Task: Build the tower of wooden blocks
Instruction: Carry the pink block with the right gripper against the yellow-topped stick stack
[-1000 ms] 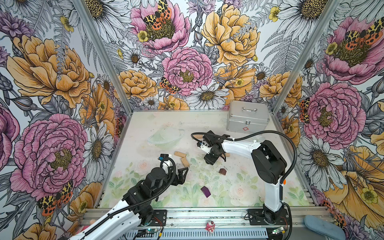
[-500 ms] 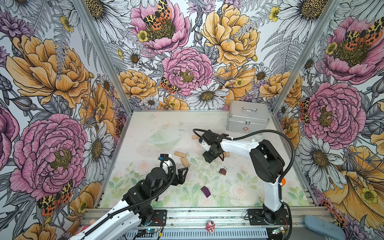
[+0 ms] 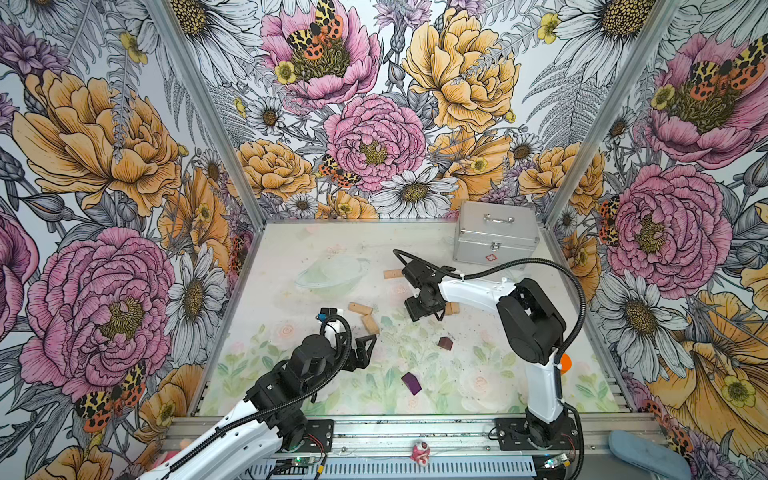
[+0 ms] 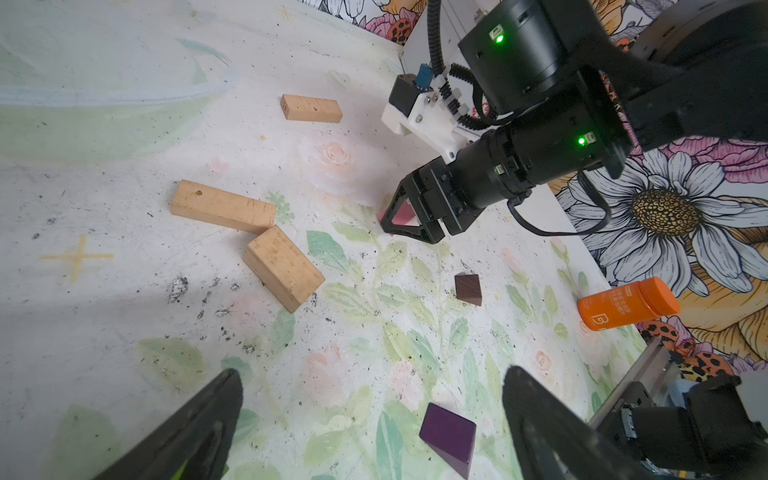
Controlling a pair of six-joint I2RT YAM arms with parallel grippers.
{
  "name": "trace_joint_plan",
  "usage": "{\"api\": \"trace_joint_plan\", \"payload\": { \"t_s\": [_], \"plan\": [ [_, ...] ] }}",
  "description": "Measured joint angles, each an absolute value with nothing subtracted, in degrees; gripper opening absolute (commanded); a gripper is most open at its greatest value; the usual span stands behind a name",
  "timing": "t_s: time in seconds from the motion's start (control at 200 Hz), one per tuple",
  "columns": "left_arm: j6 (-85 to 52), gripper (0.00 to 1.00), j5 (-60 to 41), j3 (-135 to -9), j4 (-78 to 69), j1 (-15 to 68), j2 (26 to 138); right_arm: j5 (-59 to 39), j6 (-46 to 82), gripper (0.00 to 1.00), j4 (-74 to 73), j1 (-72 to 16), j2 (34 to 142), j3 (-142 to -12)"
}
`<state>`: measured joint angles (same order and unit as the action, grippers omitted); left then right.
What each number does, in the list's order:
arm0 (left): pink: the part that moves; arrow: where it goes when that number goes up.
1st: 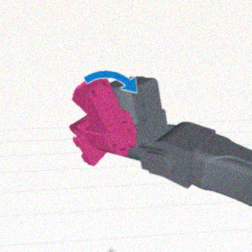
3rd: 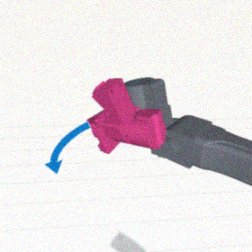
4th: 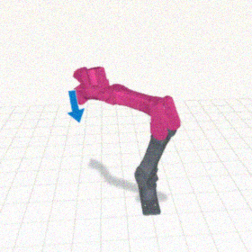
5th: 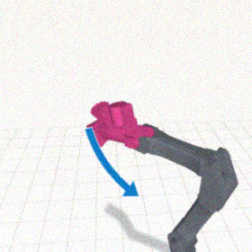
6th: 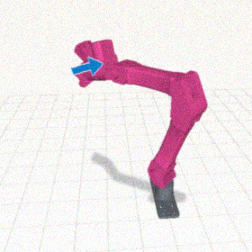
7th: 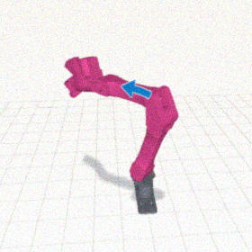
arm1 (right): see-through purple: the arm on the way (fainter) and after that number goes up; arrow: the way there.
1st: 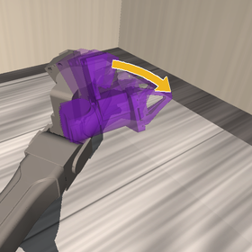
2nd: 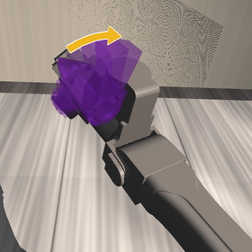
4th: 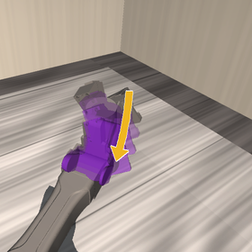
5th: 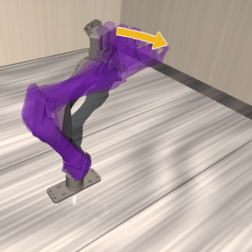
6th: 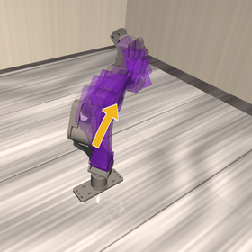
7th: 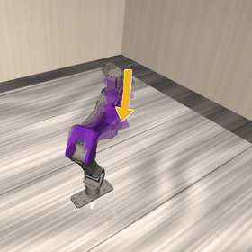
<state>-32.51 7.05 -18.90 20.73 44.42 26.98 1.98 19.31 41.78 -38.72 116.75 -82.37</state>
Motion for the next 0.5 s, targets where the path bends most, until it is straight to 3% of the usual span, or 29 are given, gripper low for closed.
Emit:
{"api": "trace_joint_plan", "payload": {
  "t_s": [0.325,0.5],
  "plan": [
    [-32.7,0.99,7.0,-18.9,20.7,44.4,27.0,1.9,20.4,0.79,42.3,-38.7,116.7,-82.4],
    [-32.7,0.99,7.0,-18.9,20.7,44.4,27.0,2.3,20.7,0.63,42.7,-38.8,116.7,-82.4]
  ]
}}
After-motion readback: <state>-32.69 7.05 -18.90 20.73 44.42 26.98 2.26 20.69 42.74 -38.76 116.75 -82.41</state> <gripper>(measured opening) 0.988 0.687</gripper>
